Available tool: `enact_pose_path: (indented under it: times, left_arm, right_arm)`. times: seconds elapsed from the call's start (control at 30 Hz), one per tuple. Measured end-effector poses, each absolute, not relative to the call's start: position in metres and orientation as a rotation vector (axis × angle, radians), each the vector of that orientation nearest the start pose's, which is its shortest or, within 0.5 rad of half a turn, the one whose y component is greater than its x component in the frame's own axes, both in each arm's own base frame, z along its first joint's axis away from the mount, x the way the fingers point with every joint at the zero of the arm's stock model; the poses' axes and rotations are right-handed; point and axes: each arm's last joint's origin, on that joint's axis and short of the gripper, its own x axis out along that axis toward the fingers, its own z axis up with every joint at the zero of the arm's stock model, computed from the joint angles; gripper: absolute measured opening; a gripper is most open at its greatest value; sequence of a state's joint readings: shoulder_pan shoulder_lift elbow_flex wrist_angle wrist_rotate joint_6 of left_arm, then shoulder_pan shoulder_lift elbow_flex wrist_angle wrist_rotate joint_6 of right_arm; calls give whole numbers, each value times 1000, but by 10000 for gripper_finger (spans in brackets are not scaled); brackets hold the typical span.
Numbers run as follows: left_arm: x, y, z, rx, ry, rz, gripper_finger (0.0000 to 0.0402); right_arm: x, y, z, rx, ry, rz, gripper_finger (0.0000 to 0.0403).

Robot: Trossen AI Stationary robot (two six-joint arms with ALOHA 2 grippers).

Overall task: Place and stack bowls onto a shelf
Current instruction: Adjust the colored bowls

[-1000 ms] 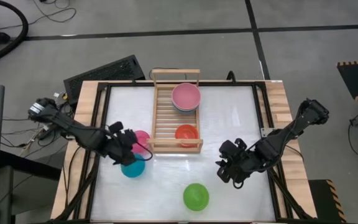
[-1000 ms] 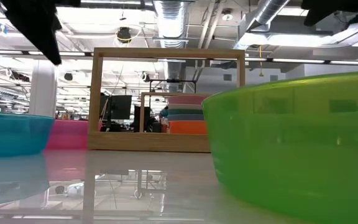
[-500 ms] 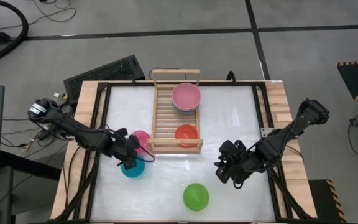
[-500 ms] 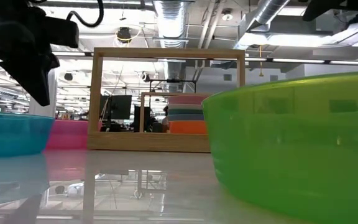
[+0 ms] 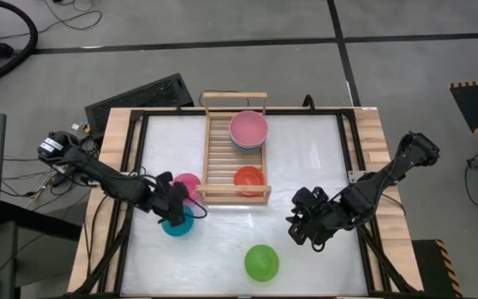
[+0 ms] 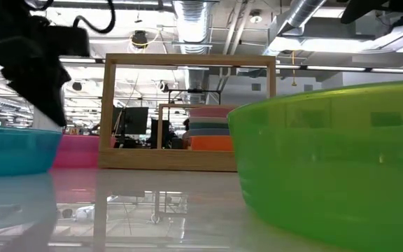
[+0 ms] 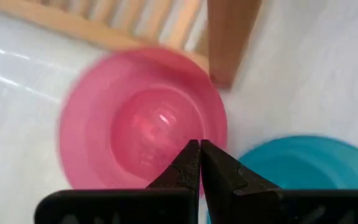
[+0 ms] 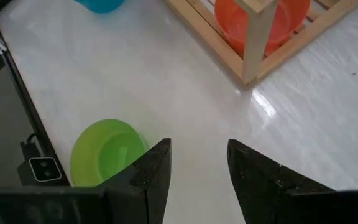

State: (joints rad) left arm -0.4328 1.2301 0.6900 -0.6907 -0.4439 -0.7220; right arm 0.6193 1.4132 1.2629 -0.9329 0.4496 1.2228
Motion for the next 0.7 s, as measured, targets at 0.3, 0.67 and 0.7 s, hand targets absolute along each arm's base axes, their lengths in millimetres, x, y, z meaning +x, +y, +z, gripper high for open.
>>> enact_pose_path:
  times: [0.3, 0.67, 0.7]
  left_arm:
    - [185, -65, 180, -12, 1078, 470, 0]
    - [185, -75, 167, -190, 1273, 303, 0]
    - [186, -77, 169, -217, 1274, 303, 0]
  right_arm:
    - [230, 149, 304, 580, 855, -410, 182]
    - [230, 149, 304, 588, 852, -412, 182]
    - [230, 149, 304, 584, 853, -410, 182]
